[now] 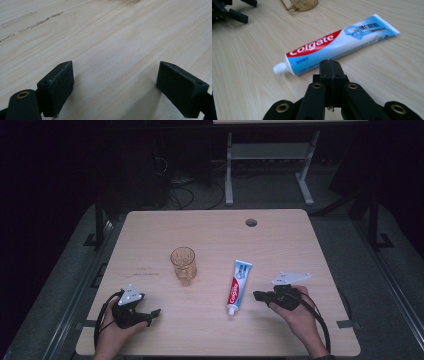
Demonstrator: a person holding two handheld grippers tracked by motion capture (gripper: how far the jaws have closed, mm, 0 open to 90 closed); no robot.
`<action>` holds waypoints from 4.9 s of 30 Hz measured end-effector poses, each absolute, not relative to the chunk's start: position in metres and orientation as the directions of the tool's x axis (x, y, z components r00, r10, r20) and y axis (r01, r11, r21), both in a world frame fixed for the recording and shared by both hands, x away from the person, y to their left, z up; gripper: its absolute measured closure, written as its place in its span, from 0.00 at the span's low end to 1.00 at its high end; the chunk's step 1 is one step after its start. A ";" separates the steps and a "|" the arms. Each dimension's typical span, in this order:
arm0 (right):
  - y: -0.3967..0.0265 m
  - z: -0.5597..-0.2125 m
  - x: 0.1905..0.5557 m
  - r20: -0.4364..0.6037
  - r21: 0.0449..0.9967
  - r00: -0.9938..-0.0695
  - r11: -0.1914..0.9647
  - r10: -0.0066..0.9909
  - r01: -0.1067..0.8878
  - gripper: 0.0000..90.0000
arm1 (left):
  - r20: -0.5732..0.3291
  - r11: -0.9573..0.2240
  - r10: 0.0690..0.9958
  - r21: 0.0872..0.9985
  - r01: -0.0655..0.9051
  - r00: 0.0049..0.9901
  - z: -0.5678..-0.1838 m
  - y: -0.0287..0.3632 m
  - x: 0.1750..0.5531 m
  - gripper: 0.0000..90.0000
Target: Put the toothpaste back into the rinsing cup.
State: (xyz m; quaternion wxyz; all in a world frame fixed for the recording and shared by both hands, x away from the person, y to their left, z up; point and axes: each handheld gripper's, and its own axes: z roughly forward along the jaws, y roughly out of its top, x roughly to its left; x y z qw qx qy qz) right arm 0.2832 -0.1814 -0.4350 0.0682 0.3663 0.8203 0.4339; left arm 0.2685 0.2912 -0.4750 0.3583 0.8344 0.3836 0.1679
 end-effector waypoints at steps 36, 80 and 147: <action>-0.106 -0.444 0.307 0.219 0.749 -0.801 0.429 0.557 0.504 1.00 | 0.005 -0.450 0.760 0.725 0.521 0.650 -0.475 0.291 0.268 0.15; -0.137 -0.456 0.301 0.196 0.702 -0.759 0.451 0.621 0.550 1.00 | 0.005 -0.452 0.758 0.725 0.519 0.652 -0.475 0.291 0.268 0.15; -0.141 -0.430 0.368 0.101 0.671 -0.749 0.511 0.655 0.538 0.43 | 0.005 -0.452 0.758 0.726 0.519 0.652 -0.475 0.291 0.268 0.15</action>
